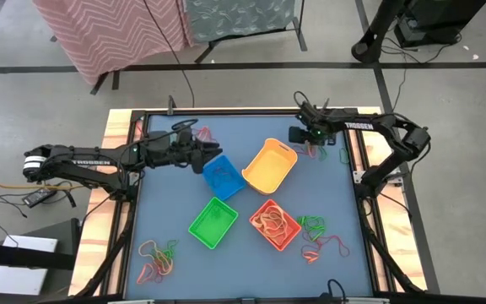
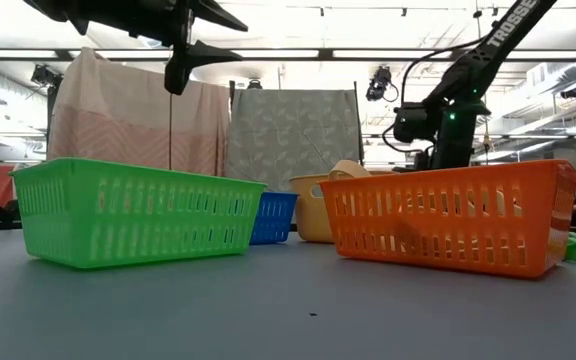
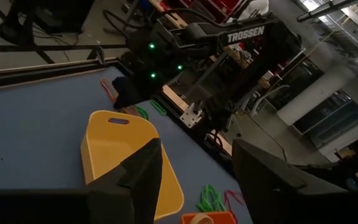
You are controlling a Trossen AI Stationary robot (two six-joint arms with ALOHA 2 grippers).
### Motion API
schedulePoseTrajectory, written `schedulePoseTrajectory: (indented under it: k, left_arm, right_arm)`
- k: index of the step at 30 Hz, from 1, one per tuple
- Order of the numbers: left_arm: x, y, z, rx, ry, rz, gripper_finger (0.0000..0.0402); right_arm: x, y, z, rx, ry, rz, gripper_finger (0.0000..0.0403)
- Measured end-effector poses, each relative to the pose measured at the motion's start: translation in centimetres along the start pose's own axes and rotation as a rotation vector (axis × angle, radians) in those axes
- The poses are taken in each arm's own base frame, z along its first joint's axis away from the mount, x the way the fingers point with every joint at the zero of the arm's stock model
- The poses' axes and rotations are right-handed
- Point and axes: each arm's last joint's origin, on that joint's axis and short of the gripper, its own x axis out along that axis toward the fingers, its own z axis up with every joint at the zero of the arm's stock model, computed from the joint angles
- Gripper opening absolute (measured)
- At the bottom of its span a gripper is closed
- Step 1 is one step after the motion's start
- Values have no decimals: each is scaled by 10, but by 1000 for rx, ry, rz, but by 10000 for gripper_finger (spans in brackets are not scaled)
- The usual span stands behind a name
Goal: Sort rubber bands into baskets
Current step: Put the red rubber band into the blue bin
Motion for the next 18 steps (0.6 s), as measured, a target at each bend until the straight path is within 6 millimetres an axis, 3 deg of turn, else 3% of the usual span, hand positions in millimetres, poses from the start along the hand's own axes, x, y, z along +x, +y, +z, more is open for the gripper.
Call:
schedulePoseTrajectory:
  k: [18]
  left_arm:
    - [0,0,-1,1,8,-2,198]
  right_arm:
    - [-1,7,4,109,-102,31,208]
